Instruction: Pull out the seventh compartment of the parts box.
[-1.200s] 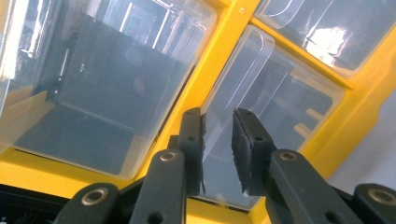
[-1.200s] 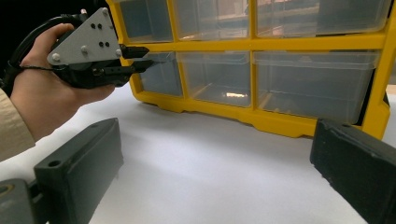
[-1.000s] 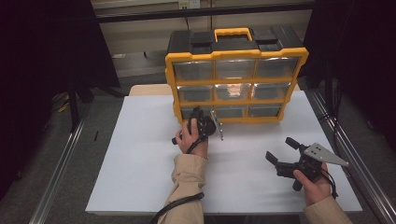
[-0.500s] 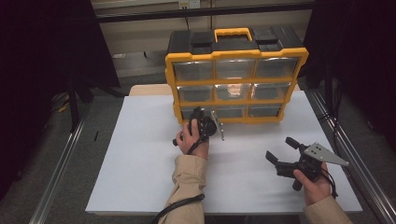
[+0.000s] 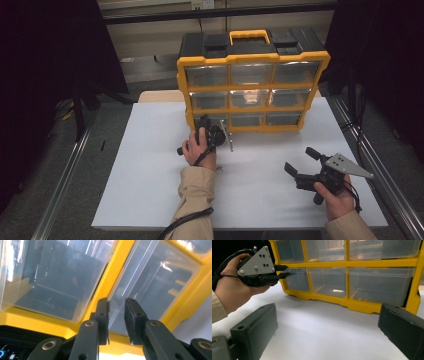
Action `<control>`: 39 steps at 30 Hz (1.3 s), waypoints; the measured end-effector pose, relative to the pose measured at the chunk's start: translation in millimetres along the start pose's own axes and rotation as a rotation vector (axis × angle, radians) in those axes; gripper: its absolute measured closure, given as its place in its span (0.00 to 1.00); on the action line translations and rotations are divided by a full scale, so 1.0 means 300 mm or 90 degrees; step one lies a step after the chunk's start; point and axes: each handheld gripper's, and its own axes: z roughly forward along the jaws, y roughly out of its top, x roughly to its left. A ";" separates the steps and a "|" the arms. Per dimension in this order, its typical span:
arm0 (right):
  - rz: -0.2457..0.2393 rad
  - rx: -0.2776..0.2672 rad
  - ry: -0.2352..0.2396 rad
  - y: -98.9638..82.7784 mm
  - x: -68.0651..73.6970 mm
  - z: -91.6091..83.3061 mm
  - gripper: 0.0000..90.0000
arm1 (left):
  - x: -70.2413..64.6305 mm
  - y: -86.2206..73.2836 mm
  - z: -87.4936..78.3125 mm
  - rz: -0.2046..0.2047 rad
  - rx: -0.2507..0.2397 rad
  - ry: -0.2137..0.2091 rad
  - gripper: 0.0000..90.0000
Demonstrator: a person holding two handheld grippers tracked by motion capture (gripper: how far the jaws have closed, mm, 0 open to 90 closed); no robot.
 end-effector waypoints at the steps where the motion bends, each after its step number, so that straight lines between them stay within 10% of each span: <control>1: -0.004 0.001 0.003 -0.001 -0.001 0.000 0.02 | 0.001 -0.003 0.003 -0.010 -0.010 -0.002 0.82; 39: 0.002 0.001 -0.001 -0.001 -0.002 0.004 0.02 | -0.006 0.000 -0.050 -0.044 -0.001 -0.014 0.88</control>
